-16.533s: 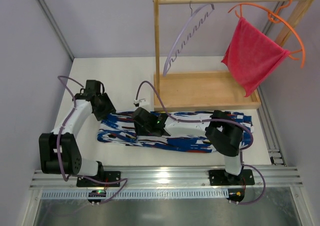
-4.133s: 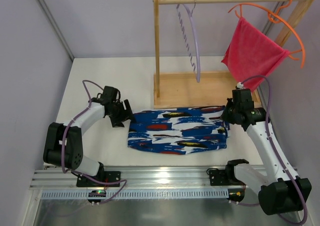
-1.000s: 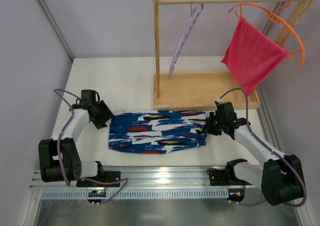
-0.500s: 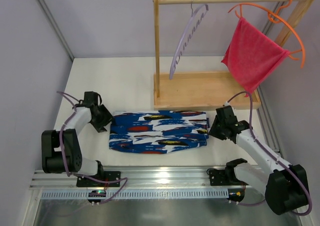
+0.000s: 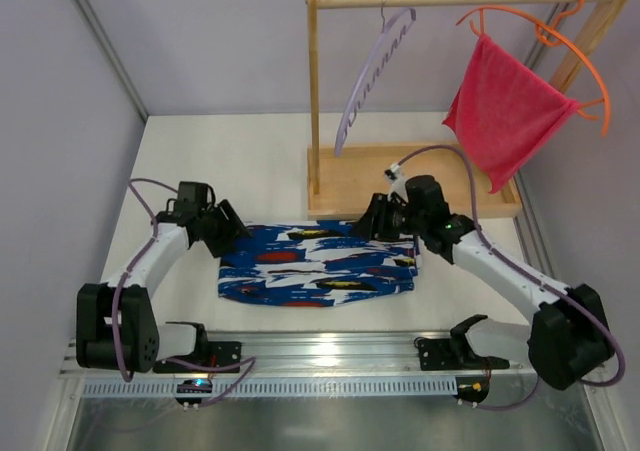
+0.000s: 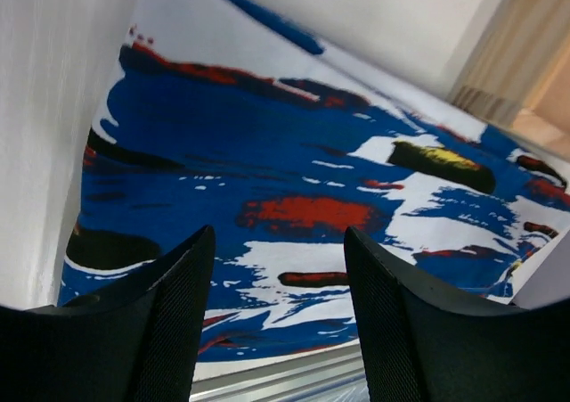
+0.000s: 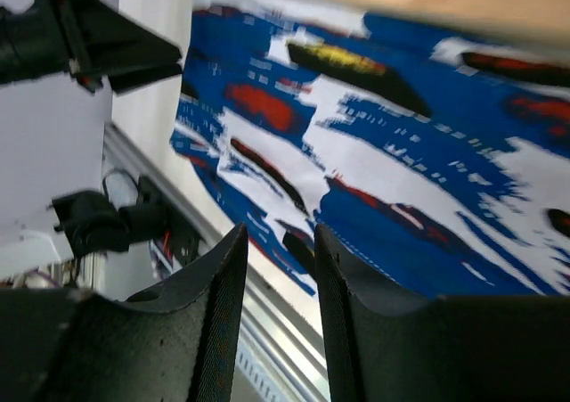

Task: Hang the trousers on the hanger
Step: Fold the trousers, then grab a hanger with the right arm

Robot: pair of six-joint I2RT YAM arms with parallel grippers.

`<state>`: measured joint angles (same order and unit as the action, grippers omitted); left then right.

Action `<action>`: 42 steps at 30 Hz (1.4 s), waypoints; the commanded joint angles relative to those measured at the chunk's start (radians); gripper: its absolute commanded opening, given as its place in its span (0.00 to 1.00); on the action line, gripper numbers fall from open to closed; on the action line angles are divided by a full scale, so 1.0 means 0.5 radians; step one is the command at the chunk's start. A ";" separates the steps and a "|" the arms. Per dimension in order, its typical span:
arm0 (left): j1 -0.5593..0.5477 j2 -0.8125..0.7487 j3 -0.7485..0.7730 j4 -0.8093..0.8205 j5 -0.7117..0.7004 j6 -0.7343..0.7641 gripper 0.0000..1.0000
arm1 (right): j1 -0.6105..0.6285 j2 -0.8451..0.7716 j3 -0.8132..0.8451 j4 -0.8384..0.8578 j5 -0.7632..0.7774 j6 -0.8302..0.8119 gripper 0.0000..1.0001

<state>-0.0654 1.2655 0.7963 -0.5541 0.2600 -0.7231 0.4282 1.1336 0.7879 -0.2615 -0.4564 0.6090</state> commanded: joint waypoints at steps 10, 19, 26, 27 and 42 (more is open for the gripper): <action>0.100 0.343 -0.191 0.047 -0.287 -0.069 0.63 | 0.095 0.503 -1.039 1.265 -0.188 0.294 0.38; 0.125 0.200 -0.026 -0.030 -0.204 0.004 0.64 | 0.067 -0.021 -0.816 0.561 0.047 0.120 0.39; 0.122 0.288 0.159 0.123 -0.051 0.050 0.64 | -0.160 -0.068 -0.526 -0.004 0.400 0.055 0.38; 0.125 0.316 0.156 0.157 0.010 0.026 0.64 | -0.175 -0.046 -0.545 -0.026 0.449 0.070 0.38; 0.254 0.434 0.490 -0.060 0.137 0.053 0.66 | -0.154 -0.275 -0.080 -0.786 1.176 0.108 0.45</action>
<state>0.0601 1.6142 0.9730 -0.5190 0.3172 -0.7387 0.3470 1.0801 0.5941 -0.4763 -0.0360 0.7193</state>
